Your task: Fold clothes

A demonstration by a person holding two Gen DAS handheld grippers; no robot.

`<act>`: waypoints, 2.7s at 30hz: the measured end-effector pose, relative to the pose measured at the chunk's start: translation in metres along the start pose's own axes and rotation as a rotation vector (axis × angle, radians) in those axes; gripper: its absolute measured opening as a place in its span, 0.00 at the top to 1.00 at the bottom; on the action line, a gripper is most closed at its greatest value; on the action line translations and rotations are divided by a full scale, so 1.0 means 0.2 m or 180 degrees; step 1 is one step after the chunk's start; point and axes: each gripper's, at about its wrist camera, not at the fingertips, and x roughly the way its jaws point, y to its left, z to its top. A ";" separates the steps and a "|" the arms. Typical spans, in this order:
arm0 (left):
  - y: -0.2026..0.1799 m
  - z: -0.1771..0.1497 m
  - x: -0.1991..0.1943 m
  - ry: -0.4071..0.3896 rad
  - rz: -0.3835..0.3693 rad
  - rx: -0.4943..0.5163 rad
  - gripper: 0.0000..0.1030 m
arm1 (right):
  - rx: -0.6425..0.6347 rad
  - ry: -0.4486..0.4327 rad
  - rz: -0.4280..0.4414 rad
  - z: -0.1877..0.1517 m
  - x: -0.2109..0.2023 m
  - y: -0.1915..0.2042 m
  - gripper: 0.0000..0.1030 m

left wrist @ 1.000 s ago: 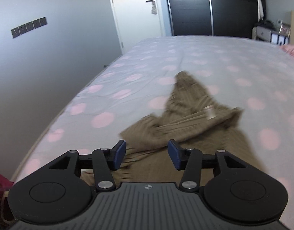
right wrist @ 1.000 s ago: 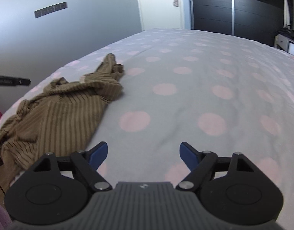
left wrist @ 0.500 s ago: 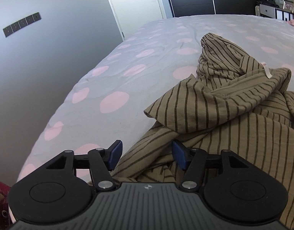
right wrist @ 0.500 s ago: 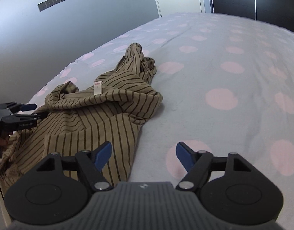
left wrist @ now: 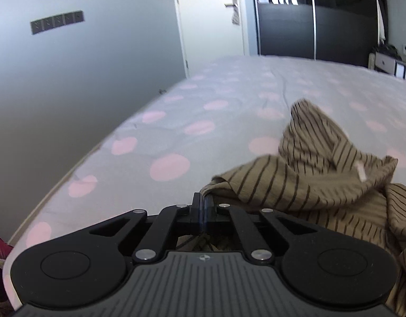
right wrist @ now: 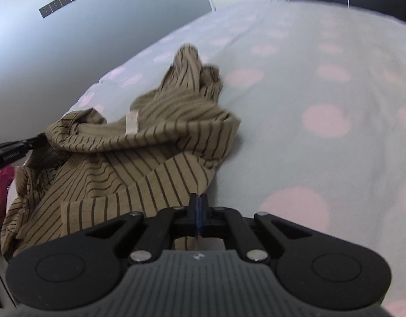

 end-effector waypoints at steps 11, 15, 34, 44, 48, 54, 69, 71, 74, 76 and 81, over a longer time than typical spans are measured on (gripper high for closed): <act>-0.13 0.42 -0.84 -0.1111 -0.0053 0.0034 1.00 | -0.0270 -0.0835 -0.0093 0.05 -0.80 -0.02 1.00; -0.24 0.60 -1.18 -0.1525 -0.0124 0.0110 1.00 | -0.0379 -0.1227 -0.0131 0.06 -1.14 0.01 1.00; -0.83 0.92 -2.33 -0.3058 -0.1048 0.0537 1.00 | -0.0510 -0.3474 -0.1634 -0.02 -3.00 -0.23 1.00; -1.08 0.84 -2.00 -0.2119 -0.1566 0.0808 1.00 | -0.0472 -0.3086 -0.2096 -0.25 -3.12 -0.43 1.00; -1.24 0.66 -1.57 -0.1345 -0.1700 0.0891 1.00 | -0.0229 -0.2477 -0.2193 -0.40 -2.80 -0.68 1.00; -1.43 0.22 -0.97 -0.0126 -0.1808 0.1087 1.00 | 0.0194 -0.1317 -0.2212 -0.74 -2.26 -1.06 1.00; -1.49 -0.36 -0.63 0.1049 -0.1877 0.1716 1.00 | 0.0241 -0.0077 -0.1928 -1.22 -1.79 -1.29 0.86; -1.50 -0.35 -0.62 0.1052 -0.1895 0.1658 1.00 | 0.0127 -0.0190 -0.1848 -1.22 -1.84 -1.23 0.75; -1.51 -0.36 -0.61 0.1043 -0.1893 0.1661 1.00 | -0.0268 -0.0269 -0.1714 -1.24 -1.84 -1.09 0.74; -1.52 -0.37 -0.62 0.1027 -0.1891 0.1660 1.00 | -0.0548 -0.0214 -0.1651 -1.25 -1.80 -1.02 0.74; -1.50 -0.38 -0.62 0.1008 -0.1901 0.1603 1.00 | -0.0855 0.0021 -0.1681 -1.28 -1.67 -0.97 0.78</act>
